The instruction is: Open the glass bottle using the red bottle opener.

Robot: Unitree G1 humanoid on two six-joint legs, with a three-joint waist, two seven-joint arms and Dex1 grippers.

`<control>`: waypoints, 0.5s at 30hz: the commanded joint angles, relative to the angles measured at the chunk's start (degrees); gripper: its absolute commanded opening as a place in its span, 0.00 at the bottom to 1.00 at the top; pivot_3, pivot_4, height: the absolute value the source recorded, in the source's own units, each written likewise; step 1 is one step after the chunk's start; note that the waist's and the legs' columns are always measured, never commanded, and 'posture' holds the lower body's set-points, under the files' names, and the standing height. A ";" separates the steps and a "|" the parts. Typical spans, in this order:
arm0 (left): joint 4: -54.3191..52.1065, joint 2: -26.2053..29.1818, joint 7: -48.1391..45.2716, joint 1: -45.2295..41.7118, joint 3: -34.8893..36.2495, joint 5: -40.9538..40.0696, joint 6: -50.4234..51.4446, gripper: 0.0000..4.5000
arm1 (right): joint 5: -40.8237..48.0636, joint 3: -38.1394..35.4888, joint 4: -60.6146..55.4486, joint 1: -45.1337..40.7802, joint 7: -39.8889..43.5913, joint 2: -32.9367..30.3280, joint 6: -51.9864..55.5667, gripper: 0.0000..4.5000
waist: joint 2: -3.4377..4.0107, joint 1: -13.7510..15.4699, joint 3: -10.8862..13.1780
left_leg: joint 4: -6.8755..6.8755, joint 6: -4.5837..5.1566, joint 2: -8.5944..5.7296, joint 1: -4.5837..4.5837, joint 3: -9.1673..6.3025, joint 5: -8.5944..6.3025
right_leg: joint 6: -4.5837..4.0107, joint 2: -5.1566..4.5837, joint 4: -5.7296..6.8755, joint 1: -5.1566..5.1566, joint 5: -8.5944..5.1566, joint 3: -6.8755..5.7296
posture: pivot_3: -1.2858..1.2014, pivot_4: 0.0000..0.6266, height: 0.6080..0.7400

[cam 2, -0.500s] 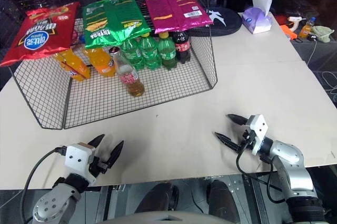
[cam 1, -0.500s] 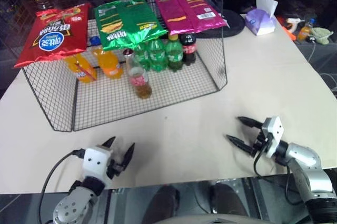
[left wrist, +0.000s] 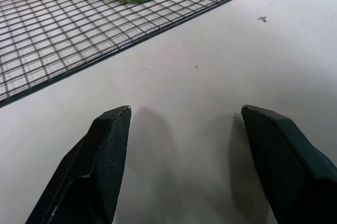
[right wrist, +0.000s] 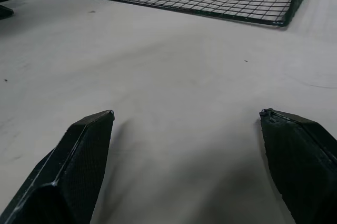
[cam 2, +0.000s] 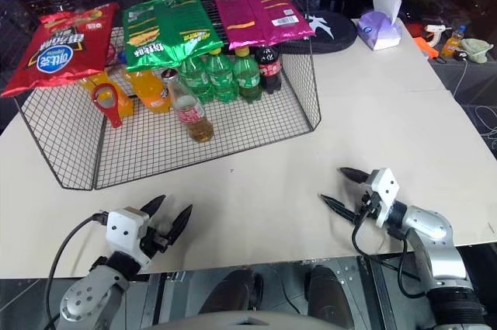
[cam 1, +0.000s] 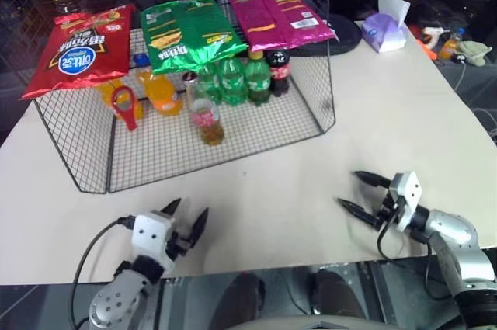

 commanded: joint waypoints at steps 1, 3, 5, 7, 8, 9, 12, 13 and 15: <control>-0.57 0.09 -0.01 -0.24 0.51 -0.97 -0.04 0.77 | 0.64 -1.32 0.14 -0.41 0.45 -0.59 -0.66 0.99 | 0.00 0.00 0.00 | 0.00 -0.01 0.00 0.00 0.00 0.00 | 0.00 0.00 0.00 0.00 0.00 0.00 | 0.52 0.24 1.00; -0.40 -0.27 0.99 -0.74 0.72 -0.33 -0.14 0.77 | 0.77 -1.21 0.61 -0.65 0.97 -0.53 -1.00 0.99 | -0.01 0.01 0.00 | 0.00 -0.01 0.00 0.00 0.00 0.01 | 0.00 0.00 0.00 0.00 0.00 0.00 | 0.52 0.24 1.00; 0.34 -0.61 1.86 -1.30 0.80 0.39 -0.43 0.77 | 0.73 -1.04 1.21 -0.91 1.40 -0.33 -1.49 0.99 | -0.01 0.00 0.00 | 0.01 0.00 0.00 0.00 0.00 0.00 | 0.00 0.00 0.00 0.00 0.00 0.00 | 0.52 0.24 1.00; 0.89 -1.03 2.42 -1.77 0.90 0.47 -0.76 0.77 | 0.68 -0.83 1.68 -1.27 1.71 -0.14 -1.72 0.99 | -0.01 0.00 0.00 | 0.01 0.00 0.00 0.01 0.00 0.00 | 0.00 0.01 0.00 0.01 0.00 0.00 | 0.52 0.24 1.00; 0.97 -1.20 2.64 -2.00 1.03 0.25 -0.72 0.77 | 0.71 -0.54 1.62 -1.48 2.02 -0.01 -1.84 0.99 | -0.01 0.00 0.00 | 0.01 0.00 0.00 0.01 0.00 0.00 | 0.00 0.01 0.00 0.01 0.00 0.00 | 0.52 0.24 1.00; 0.93 -1.32 2.80 -2.20 1.21 0.08 -0.87 0.77 | 0.79 -0.21 1.35 -1.64 2.25 0.11 -1.82 0.99 | -0.01 0.00 0.00 | 0.01 -0.02 0.00 0.01 0.00 0.01 | 0.00 0.00 0.01 0.01 0.00 0.00 | 0.52 0.24 1.00; 0.78 -1.36 3.37 -3.19 2.25 -0.29 -1.23 0.77 | 1.52 0.55 0.20 -2.31 3.44 0.71 -2.25 0.99 | -0.01 0.00 0.00 | 0.01 -0.03 0.00 0.01 0.00 0.02 | 0.00 0.00 0.01 0.01 0.00 0.01 | 0.52 0.24 1.00; 1.18 -1.40 4.13 -3.98 3.18 -0.16 -1.55 0.77 | 2.25 0.96 -0.82 -2.52 4.09 0.99 -1.77 0.99 | -0.01 0.00 0.00 | 0.01 -0.03 0.01 0.01 -0.01 0.02 | 0.00 0.00 0.02 0.00 0.00 0.00 | 0.52 0.24 1.00; 2.03 -1.23 7.24 -6.80 6.40 0.76 -2.38 0.77 | 5.31 2.79 -5.82 -2.73 6.41 1.07 1.35 0.99 | 0.01 0.00 0.01 | 0.01 -0.12 0.02 0.00 -0.02 0.07 | 0.00 0.01 0.02 0.00 0.00 -0.01 | 0.52 0.24 1.00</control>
